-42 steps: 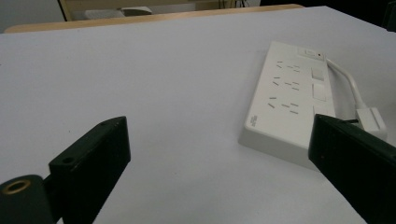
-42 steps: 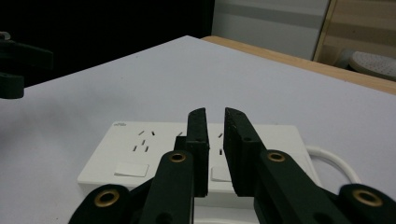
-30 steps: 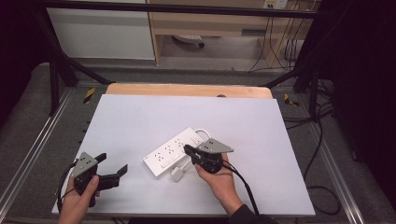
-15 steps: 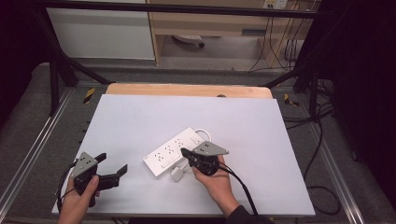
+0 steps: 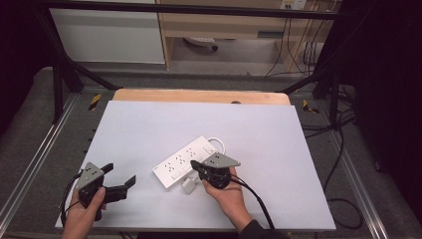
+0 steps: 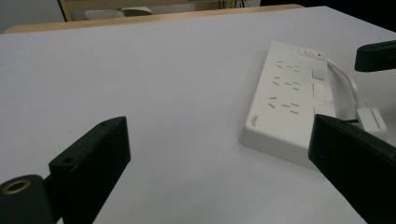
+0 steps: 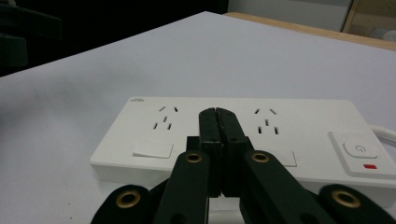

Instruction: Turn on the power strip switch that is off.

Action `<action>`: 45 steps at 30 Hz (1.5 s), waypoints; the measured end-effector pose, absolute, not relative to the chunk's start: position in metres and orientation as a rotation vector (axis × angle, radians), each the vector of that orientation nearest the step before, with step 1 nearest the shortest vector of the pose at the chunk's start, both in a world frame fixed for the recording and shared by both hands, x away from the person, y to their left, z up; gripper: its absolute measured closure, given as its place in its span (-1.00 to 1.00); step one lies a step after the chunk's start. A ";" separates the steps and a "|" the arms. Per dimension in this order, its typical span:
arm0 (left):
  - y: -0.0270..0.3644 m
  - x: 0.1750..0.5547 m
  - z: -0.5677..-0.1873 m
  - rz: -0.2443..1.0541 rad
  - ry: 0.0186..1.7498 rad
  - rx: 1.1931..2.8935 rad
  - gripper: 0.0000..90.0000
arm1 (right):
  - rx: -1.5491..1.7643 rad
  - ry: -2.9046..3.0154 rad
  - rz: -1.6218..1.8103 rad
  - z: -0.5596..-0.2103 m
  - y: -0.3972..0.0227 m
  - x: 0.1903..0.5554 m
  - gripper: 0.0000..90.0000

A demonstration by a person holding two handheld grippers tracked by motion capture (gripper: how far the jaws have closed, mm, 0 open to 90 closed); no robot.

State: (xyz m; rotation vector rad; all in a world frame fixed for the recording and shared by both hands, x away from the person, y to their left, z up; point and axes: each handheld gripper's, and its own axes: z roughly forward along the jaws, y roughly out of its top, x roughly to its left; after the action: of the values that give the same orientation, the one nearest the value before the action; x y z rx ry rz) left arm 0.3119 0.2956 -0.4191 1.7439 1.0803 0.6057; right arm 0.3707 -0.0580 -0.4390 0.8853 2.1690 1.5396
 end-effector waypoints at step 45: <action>0.296 0.312 -0.419 0.608 1.077 1.749 -0.88 | 0.945 2.189 1.507 -0.458 -0.050 0.386 1.00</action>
State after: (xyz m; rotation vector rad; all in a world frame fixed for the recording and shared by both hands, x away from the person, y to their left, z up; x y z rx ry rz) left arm 0.3121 0.2956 -0.4194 1.7492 1.0774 0.6083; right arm 0.3860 -0.0498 -0.4576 0.9446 2.1887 1.5068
